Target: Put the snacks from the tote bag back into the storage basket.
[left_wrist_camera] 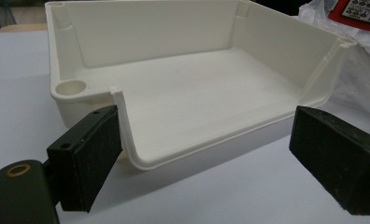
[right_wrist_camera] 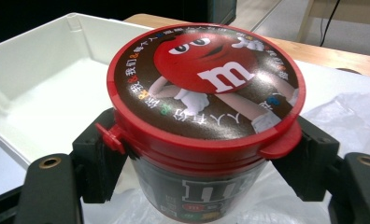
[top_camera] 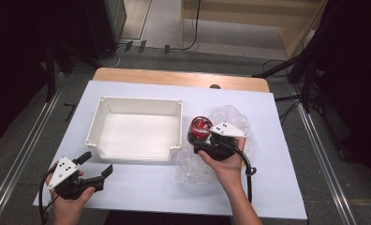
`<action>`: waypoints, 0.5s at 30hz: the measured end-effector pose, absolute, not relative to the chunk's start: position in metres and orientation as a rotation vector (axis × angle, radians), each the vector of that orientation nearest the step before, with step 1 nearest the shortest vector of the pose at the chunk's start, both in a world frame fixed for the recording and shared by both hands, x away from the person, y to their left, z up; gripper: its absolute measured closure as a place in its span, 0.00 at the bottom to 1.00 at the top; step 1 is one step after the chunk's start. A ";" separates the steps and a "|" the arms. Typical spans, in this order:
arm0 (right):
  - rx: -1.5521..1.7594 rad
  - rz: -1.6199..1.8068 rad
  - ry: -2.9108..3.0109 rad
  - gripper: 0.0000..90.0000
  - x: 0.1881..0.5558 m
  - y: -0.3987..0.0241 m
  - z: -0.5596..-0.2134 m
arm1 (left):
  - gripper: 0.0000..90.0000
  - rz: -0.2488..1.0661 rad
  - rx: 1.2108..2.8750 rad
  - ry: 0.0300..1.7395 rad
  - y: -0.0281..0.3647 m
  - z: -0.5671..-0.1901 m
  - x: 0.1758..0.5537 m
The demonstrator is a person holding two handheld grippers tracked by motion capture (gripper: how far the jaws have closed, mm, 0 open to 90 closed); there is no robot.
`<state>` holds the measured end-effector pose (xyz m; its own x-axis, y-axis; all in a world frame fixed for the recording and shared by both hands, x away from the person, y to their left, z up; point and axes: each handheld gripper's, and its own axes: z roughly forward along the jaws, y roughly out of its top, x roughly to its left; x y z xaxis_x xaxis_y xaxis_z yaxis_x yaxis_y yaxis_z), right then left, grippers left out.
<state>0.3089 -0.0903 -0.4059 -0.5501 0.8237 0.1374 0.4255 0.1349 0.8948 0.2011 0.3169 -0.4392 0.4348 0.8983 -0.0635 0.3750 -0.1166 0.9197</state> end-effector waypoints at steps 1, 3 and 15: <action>1.202 1.391 2.030 0.29 0.309 -0.090 -0.406 | 0.10 0.663 1.696 1.115 0.317 -0.439 0.201; 1.196 1.392 2.036 0.29 0.309 -0.087 -0.405 | 0.10 0.668 1.692 1.118 0.320 -0.439 0.201; 1.177 1.402 2.047 0.29 0.310 -0.077 -0.402 | 0.10 0.674 1.682 1.130 0.326 -0.439 0.202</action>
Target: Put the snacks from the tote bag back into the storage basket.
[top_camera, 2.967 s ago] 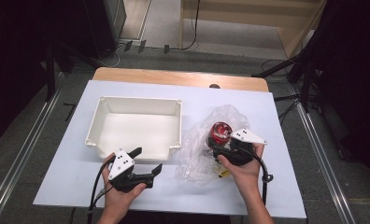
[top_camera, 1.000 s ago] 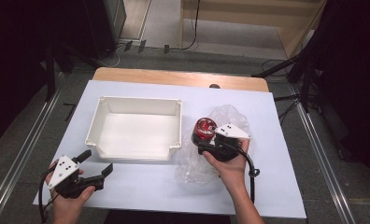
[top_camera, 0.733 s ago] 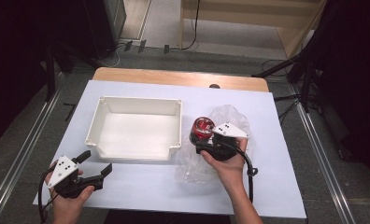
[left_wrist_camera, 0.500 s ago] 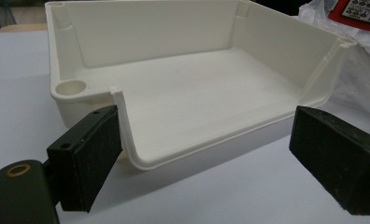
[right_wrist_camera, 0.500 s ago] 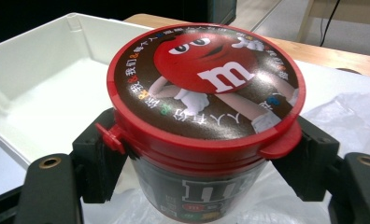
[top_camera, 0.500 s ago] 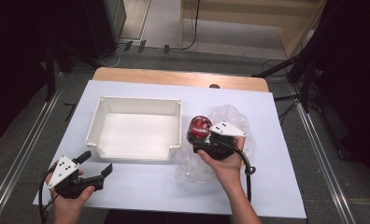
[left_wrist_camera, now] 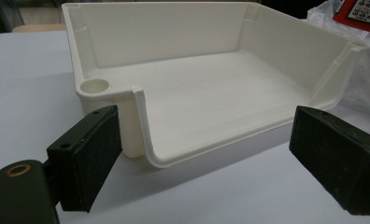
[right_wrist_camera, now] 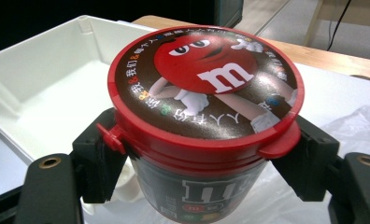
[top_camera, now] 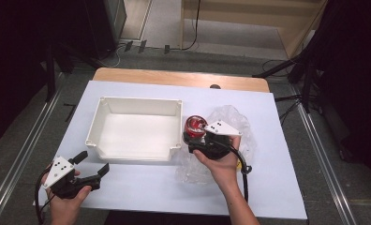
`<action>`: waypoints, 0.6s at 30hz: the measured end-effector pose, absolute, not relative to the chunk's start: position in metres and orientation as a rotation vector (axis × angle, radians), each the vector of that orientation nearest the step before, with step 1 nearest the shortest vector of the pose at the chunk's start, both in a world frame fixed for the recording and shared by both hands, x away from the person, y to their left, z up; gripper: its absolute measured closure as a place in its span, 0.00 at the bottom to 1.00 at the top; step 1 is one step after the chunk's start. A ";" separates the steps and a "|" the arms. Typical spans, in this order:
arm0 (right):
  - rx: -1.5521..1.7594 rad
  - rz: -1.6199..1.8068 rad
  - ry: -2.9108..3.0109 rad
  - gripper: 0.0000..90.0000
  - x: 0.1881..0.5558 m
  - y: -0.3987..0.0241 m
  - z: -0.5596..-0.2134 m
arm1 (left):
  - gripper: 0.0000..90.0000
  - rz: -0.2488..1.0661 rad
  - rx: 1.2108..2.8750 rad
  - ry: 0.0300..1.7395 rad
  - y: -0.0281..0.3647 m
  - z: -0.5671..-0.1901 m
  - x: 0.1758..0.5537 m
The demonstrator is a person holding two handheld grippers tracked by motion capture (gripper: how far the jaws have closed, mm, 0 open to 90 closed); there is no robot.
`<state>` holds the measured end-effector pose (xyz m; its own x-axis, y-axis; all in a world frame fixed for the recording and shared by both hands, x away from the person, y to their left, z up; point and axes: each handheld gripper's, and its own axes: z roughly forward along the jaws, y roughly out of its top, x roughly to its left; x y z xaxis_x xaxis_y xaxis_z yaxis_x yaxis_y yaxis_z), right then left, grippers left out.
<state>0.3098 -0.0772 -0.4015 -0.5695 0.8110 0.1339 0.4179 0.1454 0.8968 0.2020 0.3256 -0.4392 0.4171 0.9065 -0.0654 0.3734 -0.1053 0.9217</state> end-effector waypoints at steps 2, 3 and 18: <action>1.175 1.404 2.050 0.29 0.310 -0.075 -0.401 | 0.10 0.675 1.683 1.132 0.326 -0.439 0.202; 1.175 1.404 2.050 0.29 0.310 -0.075 -0.401 | 0.10 0.672 1.680 1.133 0.326 -0.440 0.202; 1.156 1.429 2.065 0.29 0.312 -0.059 -0.397 | 0.10 0.673 1.682 1.127 0.328 -0.440 0.202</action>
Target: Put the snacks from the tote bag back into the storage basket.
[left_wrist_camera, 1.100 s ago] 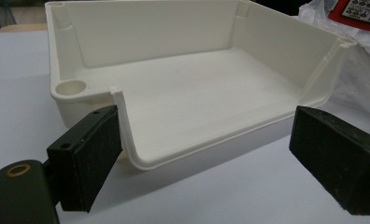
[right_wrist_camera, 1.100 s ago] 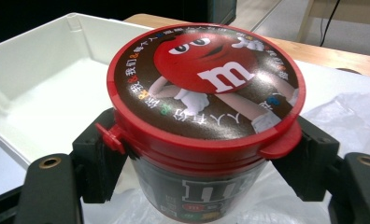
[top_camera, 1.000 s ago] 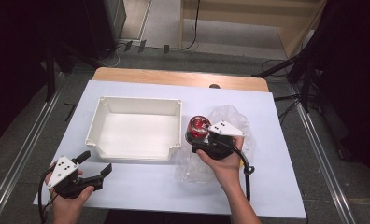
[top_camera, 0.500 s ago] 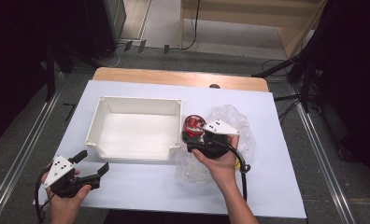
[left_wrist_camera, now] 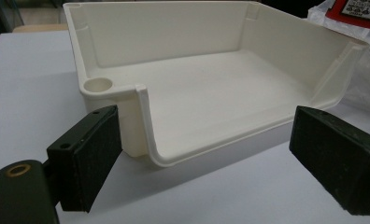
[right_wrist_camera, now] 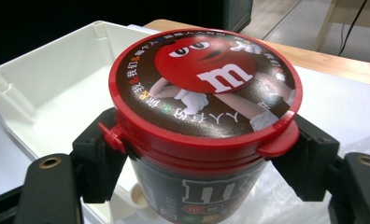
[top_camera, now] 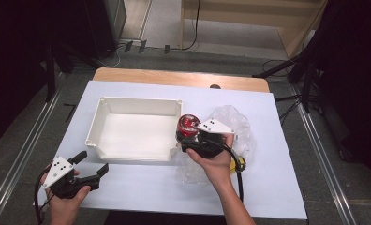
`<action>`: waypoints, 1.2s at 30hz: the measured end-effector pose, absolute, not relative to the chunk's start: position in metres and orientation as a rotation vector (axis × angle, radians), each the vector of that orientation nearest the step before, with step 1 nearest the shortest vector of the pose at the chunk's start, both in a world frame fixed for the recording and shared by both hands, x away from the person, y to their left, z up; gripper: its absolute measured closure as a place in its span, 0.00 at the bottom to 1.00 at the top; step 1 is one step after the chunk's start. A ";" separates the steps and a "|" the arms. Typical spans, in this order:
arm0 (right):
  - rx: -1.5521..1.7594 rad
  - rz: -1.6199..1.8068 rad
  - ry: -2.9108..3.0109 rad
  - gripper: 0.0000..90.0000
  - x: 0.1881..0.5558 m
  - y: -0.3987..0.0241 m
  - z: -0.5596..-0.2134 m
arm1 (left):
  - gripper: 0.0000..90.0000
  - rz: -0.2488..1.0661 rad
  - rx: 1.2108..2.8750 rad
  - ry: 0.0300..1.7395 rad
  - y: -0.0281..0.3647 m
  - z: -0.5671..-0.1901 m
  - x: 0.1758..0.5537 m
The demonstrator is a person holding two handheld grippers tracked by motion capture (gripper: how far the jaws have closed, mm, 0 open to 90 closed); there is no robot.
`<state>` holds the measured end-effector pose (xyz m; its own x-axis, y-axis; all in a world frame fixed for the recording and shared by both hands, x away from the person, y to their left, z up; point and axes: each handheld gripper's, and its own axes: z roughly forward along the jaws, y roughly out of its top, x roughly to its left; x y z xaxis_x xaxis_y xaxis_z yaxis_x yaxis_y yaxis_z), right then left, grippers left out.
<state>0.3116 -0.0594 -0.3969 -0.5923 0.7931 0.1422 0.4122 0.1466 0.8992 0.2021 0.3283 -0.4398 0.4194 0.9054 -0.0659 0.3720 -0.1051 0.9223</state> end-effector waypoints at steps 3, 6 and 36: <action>1.148 1.435 2.069 0.29 0.312 -0.056 -0.396 | 0.10 0.671 1.682 1.128 0.329 -0.440 0.202; 1.143 1.440 2.074 0.29 0.312 -0.054 -0.395 | 0.10 0.671 1.682 1.128 0.329 -0.440 0.202; 1.109 1.460 2.101 0.29 0.315 -0.030 -0.392 | 0.10 0.684 1.689 1.127 0.328 -0.439 0.202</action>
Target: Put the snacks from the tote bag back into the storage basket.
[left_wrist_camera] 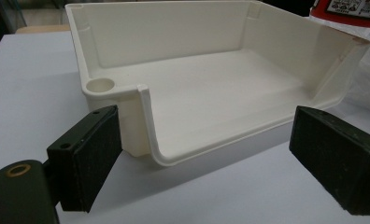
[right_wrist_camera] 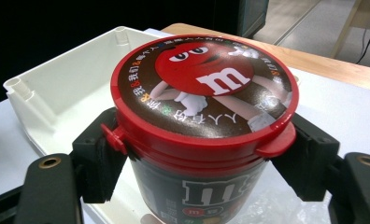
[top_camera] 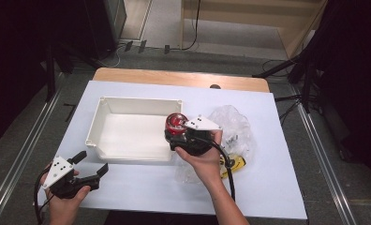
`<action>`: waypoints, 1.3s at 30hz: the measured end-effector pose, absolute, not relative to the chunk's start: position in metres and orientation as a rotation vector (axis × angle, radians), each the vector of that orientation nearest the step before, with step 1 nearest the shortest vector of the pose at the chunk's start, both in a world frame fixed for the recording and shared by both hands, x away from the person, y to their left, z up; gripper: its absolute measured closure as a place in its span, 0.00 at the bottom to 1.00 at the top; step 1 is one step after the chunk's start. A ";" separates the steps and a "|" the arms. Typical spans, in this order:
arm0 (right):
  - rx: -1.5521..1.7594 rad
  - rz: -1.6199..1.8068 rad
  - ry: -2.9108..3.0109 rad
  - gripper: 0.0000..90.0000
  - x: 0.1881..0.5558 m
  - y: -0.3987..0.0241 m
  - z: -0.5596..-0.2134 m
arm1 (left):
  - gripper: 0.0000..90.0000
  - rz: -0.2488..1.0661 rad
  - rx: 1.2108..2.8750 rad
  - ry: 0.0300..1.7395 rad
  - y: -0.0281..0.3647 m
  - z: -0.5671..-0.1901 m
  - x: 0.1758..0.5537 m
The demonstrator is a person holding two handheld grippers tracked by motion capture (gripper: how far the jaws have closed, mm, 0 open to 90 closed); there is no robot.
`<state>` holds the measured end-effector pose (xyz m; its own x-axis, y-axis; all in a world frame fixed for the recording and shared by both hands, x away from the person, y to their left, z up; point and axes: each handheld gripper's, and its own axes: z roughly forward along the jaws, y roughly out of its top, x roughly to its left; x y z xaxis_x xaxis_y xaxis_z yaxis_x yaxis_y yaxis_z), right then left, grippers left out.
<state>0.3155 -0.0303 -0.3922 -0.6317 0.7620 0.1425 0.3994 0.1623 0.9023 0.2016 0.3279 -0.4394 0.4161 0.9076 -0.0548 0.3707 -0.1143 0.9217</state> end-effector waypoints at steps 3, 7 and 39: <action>1.103 1.458 2.108 0.29 0.316 -0.027 -0.392 | 0.10 0.685 1.689 1.128 0.328 -0.439 0.202; 1.097 1.463 2.110 0.29 0.316 -0.025 -0.392 | 0.10 0.686 1.686 1.127 0.328 -0.439 0.201; 1.057 1.474 2.173 0.29 0.319 -0.003 -0.402 | 0.10 0.683 1.682 1.120 0.328 -0.439 0.201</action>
<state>0.3190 -0.0026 -0.4024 -0.6795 0.7193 0.1445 0.4001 0.1983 0.8947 0.2007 0.3276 -0.4389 0.4200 0.9057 -0.0570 0.3640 -0.1106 0.9248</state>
